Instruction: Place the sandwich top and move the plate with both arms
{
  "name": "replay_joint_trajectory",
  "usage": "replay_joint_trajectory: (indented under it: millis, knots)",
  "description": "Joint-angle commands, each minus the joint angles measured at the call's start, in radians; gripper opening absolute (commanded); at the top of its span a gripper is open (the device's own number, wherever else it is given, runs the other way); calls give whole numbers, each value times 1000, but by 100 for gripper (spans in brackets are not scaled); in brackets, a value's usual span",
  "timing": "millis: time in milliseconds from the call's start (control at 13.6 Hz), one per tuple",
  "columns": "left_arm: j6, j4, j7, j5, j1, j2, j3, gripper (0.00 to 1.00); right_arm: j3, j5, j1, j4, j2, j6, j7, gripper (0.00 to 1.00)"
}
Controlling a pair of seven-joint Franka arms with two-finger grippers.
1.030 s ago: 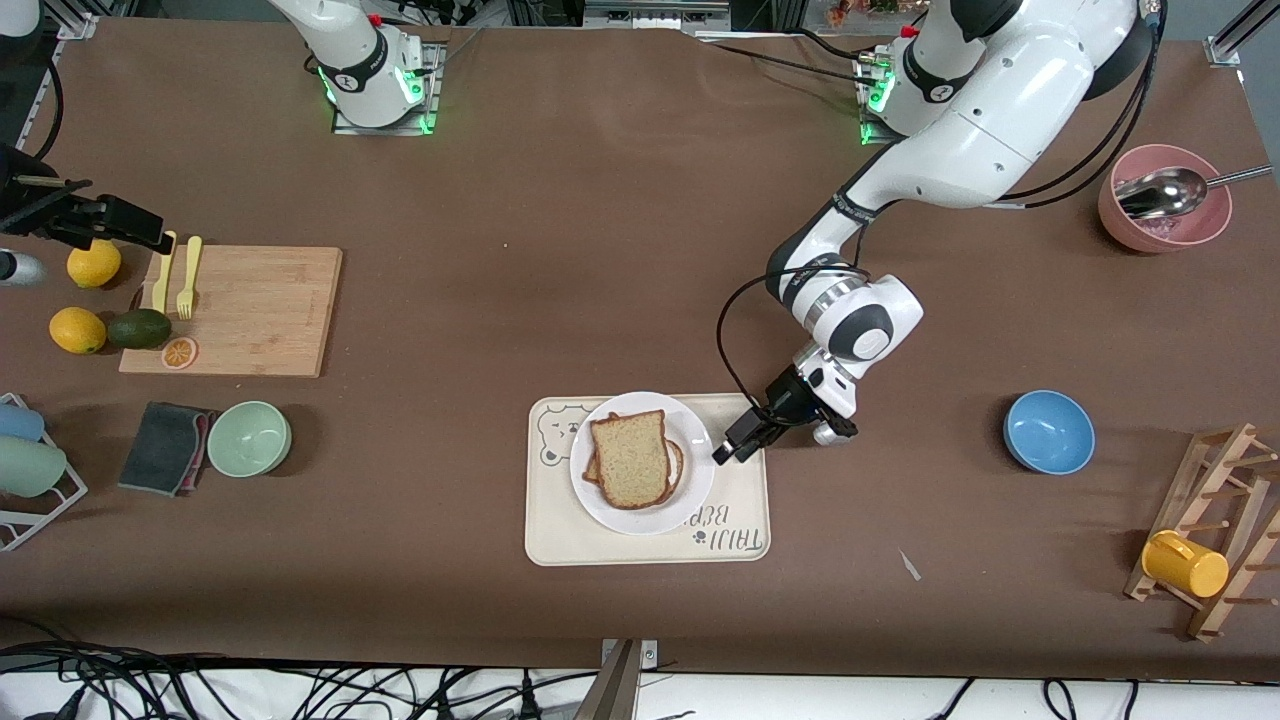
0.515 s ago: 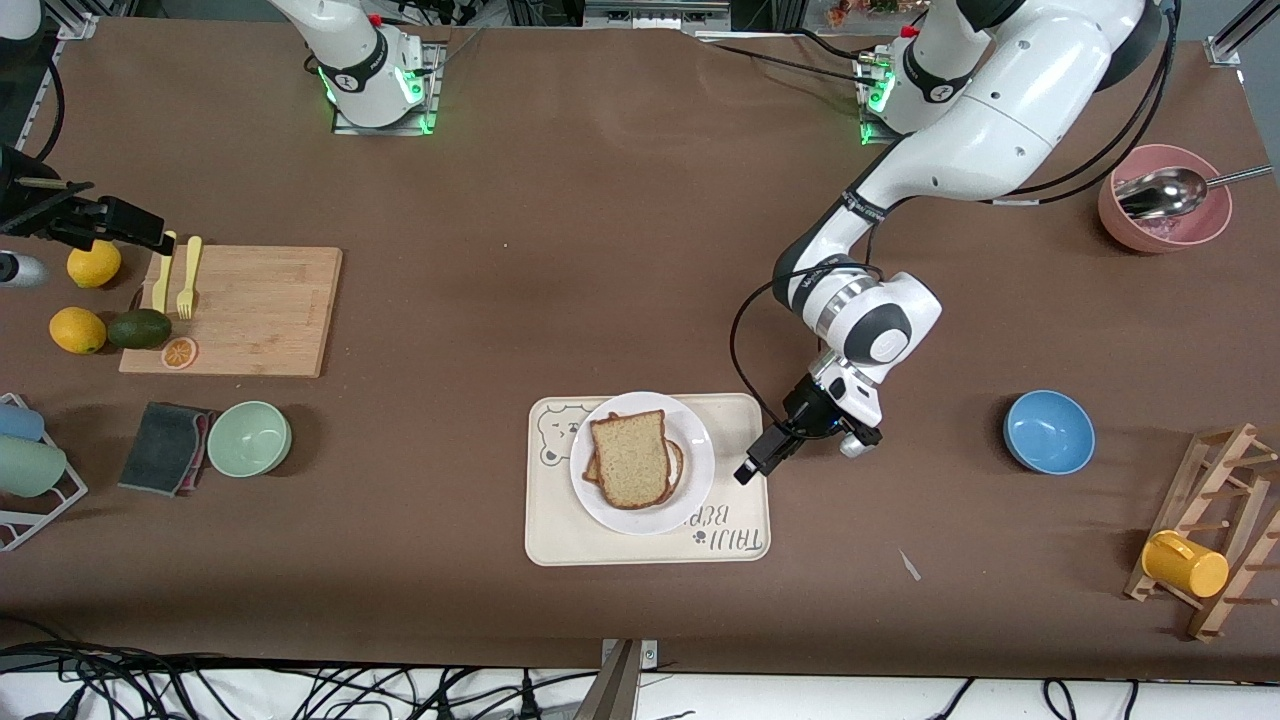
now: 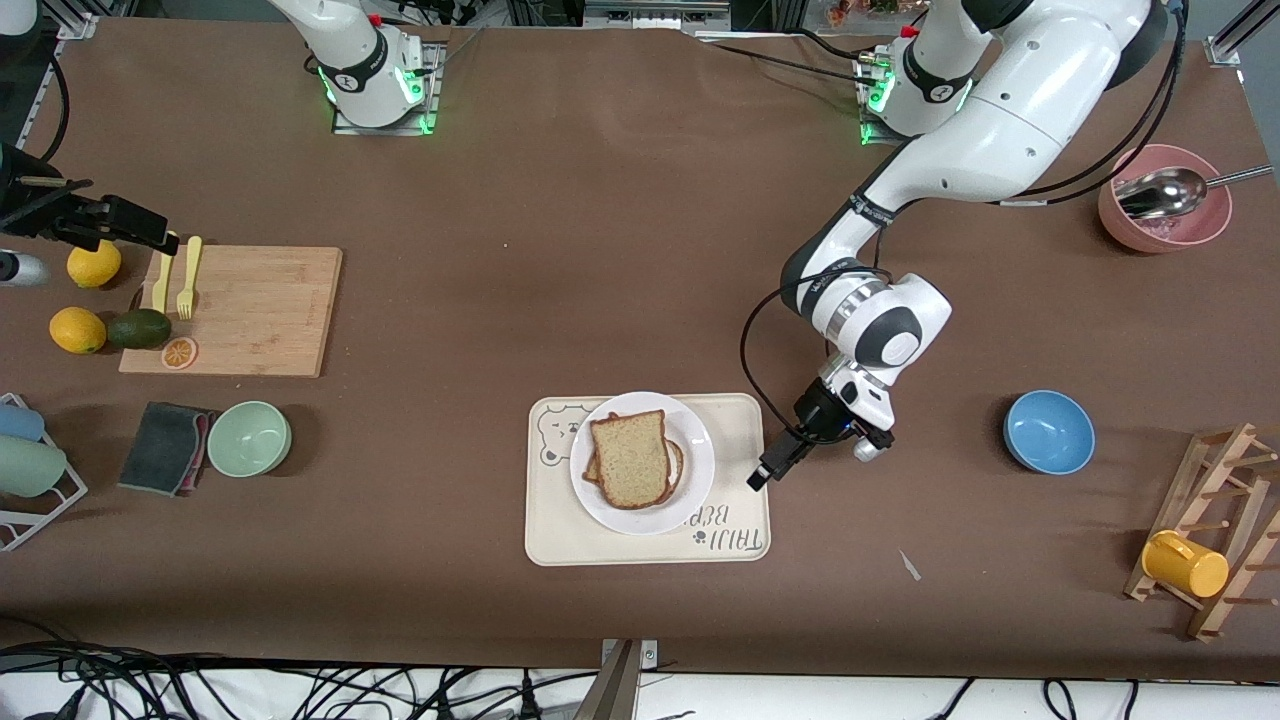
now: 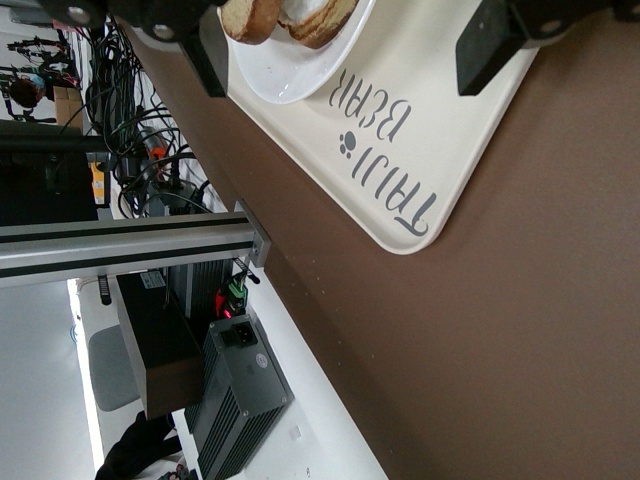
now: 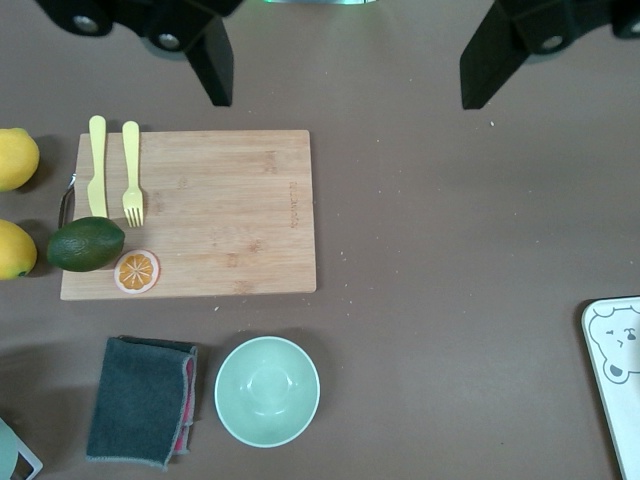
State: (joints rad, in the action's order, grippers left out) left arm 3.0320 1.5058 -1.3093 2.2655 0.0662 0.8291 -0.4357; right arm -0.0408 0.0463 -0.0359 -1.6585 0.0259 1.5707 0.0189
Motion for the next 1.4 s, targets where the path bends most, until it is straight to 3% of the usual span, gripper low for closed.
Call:
replay_joint_trajectory:
  millis: [0,147,368,1030,1177,1324]
  knots:
    - [88,2,41,-70,-71,-24,-101,100,1,21,-9,6,-11,-14,18,100]
    - [97,2,170,-186,-103,-24,-139,100,1,21,-9,6,-11,-14,19,100]
    - [97,2,338,-300,-111,-27,-141,100,1,20,-9,6,-9,-9,19,100]
    - [16,30,1017,-1024,-172,-51,-120,100,4,14,-4,6,-1,2,9,100]
    - [-63,47,1091,-1151,-180,-79,-71,100,6,15,-4,6,-1,-3,9,100]
    - [-207,44,1165,-1280,-163,-113,30,100,6,17,-4,6,-3,-8,9,100]
